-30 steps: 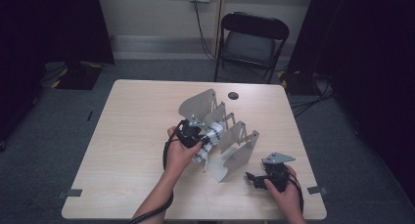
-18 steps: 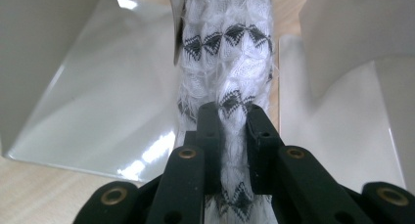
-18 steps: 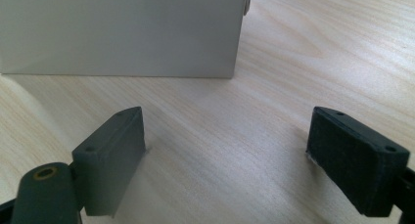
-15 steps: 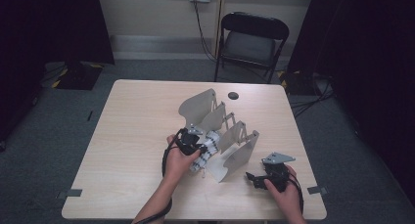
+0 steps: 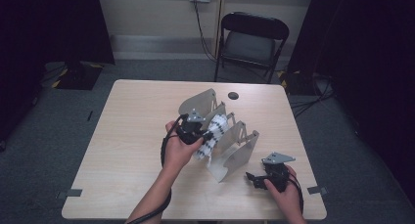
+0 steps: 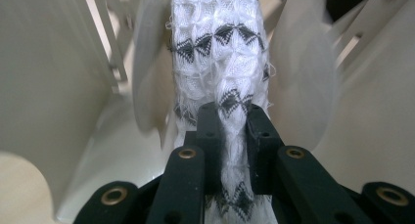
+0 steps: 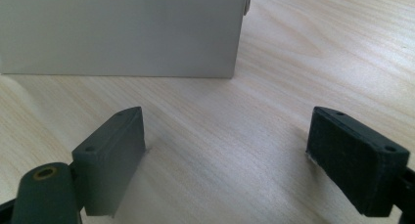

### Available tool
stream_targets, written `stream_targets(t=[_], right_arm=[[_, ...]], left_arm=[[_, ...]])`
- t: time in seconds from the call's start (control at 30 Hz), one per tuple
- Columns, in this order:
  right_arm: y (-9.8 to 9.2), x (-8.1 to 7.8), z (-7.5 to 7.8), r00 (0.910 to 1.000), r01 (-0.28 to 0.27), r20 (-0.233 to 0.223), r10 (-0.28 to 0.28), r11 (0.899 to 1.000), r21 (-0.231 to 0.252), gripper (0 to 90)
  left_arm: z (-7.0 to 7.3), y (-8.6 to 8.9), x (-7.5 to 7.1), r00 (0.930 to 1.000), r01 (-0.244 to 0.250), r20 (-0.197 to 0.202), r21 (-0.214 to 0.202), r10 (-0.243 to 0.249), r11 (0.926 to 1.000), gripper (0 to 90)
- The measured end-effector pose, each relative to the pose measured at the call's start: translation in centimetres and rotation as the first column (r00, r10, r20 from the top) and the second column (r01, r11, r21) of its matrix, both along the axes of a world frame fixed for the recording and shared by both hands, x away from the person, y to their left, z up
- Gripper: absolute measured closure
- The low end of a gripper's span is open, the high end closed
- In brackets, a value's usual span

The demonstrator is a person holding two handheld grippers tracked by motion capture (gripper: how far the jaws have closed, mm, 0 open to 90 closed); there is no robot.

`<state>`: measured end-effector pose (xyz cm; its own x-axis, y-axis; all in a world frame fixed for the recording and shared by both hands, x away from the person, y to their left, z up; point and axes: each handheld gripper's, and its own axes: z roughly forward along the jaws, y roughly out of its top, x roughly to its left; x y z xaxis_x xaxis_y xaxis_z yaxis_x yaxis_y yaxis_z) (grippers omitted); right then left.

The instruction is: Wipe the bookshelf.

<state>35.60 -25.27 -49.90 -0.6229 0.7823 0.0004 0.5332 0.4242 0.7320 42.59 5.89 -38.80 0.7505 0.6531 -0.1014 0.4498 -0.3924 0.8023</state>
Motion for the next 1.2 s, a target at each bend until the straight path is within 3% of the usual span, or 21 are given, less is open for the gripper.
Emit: stream_targets(t=[0.17,0.3,0.5,0.83,1.2], right_arm=[[0.0,0.0,0.0,1.0000,0.000,0.000,0.000,1.000,0.000,13.6],[0.0,0.0,0.0,1.0000,0.000,-0.001,0.000,1.000,0.001,13.6],[0.0,0.0,0.0,1.0000,0.000,0.000,0.000,1.000,0.000,13.6],[0.0,0.0,0.0,1.0000,-0.001,0.000,0.001,1.000,0.000,13.6],[0.0,0.0,0.0,1.0000,-0.001,0.000,0.001,1.000,0.000,13.6]], left_arm=[[3.4,-0.5,0.3,0.9971,0.009,0.076,-0.033,-0.007,0.9994,79.9],[4.1,-1.4,0.7,0.9958,0.028,0.087,-0.028,-0.026,0.9992,79.8],[2.2,-2.6,1.5,0.9987,0.027,0.043,0.015,-0.028,0.9995,79.8],[-0.4,-2.2,2.0,1.0000,0.008,-0.003,0.030,-0.008,0.9995,79.9],[-2.5,-2.6,1.8,0.9992,0.017,-0.035,0.030,-0.016,0.9994,80.1]])
